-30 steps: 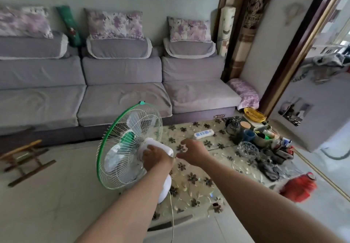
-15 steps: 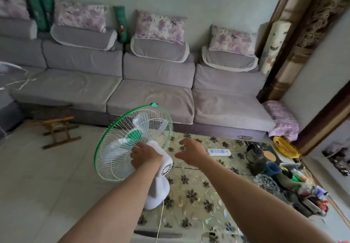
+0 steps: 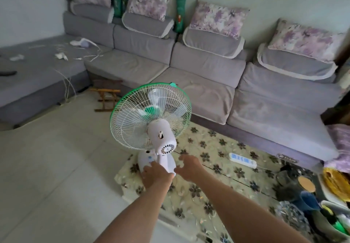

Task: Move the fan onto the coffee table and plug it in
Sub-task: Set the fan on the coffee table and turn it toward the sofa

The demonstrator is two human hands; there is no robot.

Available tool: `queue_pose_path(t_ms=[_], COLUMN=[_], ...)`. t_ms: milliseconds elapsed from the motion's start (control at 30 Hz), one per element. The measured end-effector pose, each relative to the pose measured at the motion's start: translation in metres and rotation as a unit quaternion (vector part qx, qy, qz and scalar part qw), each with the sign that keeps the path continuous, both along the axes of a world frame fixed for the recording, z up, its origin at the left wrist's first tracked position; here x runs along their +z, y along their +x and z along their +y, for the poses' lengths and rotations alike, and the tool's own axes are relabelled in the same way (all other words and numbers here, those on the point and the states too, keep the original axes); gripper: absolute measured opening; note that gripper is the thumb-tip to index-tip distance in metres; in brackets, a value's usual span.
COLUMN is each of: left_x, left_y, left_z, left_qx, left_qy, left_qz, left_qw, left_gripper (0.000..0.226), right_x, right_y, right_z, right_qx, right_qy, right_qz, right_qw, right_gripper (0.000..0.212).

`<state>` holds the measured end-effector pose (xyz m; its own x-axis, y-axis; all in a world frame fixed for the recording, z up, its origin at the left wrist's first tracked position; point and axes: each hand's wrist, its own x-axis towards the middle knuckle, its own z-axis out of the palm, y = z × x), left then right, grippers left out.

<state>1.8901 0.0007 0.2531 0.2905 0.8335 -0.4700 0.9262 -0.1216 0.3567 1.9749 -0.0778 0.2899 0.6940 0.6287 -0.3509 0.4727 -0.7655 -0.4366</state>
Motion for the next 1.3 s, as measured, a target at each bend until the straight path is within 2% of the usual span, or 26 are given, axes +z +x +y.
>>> queue_pose_path(t_ms=[233, 367, 500, 633, 800, 900, 1067, 1300], left_x=[-0.058, -0.097, -0.142, -0.182, -0.222, -0.241, -0.257, -0.259], left_y=[0.031, 0.047, 0.058, 0.073, 0.093, 0.101, 0.108, 0.109], left_z=[0.0, 0.01, 0.023, 0.031, 0.038, 0.041, 0.046, 0.052], left_qx=[0.013, 0.016, 0.038, 0.052, 0.067, 0.082, 0.078, 0.056], left_qy=[0.025, 0.055, 0.058, 0.067, 0.118, 0.135, 0.177, 0.213], left_qz=[-0.016, -0.04, -0.108, -0.163, -0.271, -0.274, -0.294, -0.278], left_qw=[0.999, 0.998, 0.992, 0.983, 0.953, 0.949, 0.936, 0.935], left_gripper=[0.085, 0.081, 0.086, 0.084, 0.085, 0.087, 0.072, 0.076], right_x=[-0.065, -0.105, -0.146, -0.178, -0.21, -0.226, -0.24, -0.232], right_y=[0.027, 0.045, 0.056, 0.067, 0.084, 0.088, 0.088, 0.089], right_z=[0.009, 0.024, 0.044, 0.066, 0.098, 0.109, 0.121, 0.124], right_qx=[0.013, 0.001, -0.005, 0.006, 0.044, 0.073, 0.067, 0.068], right_qy=[-0.022, 0.007, 0.06, 0.123, 0.191, 0.222, 0.259, 0.27], right_qz=[-0.007, 0.005, 0.006, -0.046, -0.071, -0.079, -0.113, -0.136], right_qw=[1.0, 1.0, 0.998, 0.991, 0.978, 0.969, 0.957, 0.951], right_gripper=[0.058, 0.057, 0.06, 0.064, 0.066, 0.064, 0.052, 0.045])
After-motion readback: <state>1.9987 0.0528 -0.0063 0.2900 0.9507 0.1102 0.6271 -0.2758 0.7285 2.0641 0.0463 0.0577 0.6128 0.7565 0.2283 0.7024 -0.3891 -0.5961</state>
